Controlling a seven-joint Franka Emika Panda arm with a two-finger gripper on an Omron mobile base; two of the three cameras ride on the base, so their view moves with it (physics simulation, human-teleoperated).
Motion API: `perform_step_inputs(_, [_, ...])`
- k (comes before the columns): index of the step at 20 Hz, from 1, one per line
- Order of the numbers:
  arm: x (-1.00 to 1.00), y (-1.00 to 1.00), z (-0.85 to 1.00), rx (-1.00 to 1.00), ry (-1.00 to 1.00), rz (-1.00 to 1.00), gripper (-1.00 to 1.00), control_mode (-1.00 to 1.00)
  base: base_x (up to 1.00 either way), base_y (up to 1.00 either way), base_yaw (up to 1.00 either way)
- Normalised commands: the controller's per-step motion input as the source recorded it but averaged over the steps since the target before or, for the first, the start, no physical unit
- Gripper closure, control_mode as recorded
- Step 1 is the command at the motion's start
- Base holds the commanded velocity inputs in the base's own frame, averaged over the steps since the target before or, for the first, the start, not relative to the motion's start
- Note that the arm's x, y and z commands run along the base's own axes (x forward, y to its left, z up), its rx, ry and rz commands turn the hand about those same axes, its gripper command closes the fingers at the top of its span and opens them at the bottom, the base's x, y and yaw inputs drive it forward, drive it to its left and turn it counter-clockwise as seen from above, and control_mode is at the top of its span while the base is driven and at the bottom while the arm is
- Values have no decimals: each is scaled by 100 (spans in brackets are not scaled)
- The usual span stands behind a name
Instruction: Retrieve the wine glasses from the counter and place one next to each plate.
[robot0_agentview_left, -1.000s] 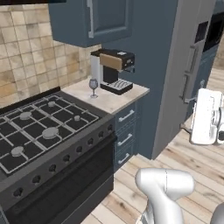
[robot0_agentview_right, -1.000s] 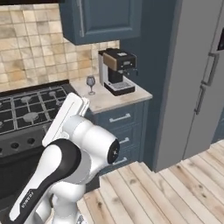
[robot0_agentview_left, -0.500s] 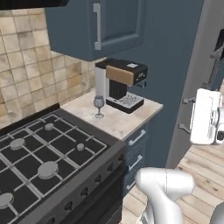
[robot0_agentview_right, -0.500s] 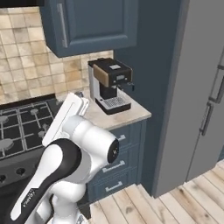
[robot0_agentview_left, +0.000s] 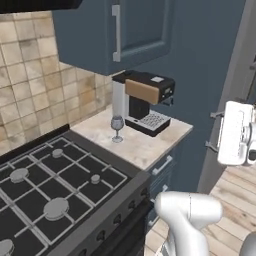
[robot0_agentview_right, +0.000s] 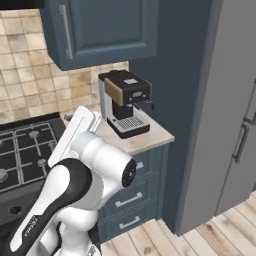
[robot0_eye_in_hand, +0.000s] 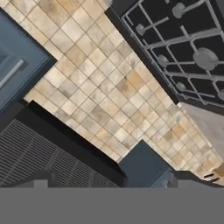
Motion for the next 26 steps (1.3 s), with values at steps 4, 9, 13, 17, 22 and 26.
perform_step_inputs(4, [0,0,0,0,0,0,-100,100,84,6,53])
perform_step_inputs(9, [0,0,0,0,0,0,-100,100,82,0,39])
perform_step_inputs(13, [0,0,0,0,0,0,-100,100,70,0,30])
perform_step_inputs(17, [0,0,0,0,0,0,-100,100,51,1,18])
perform_step_inputs(22, [42,30,-48,31,9,0,-100,-100,9,2,1])
perform_step_inputs(26, [97,39,-78,57,19,-1,-100,-100,0,0,0])
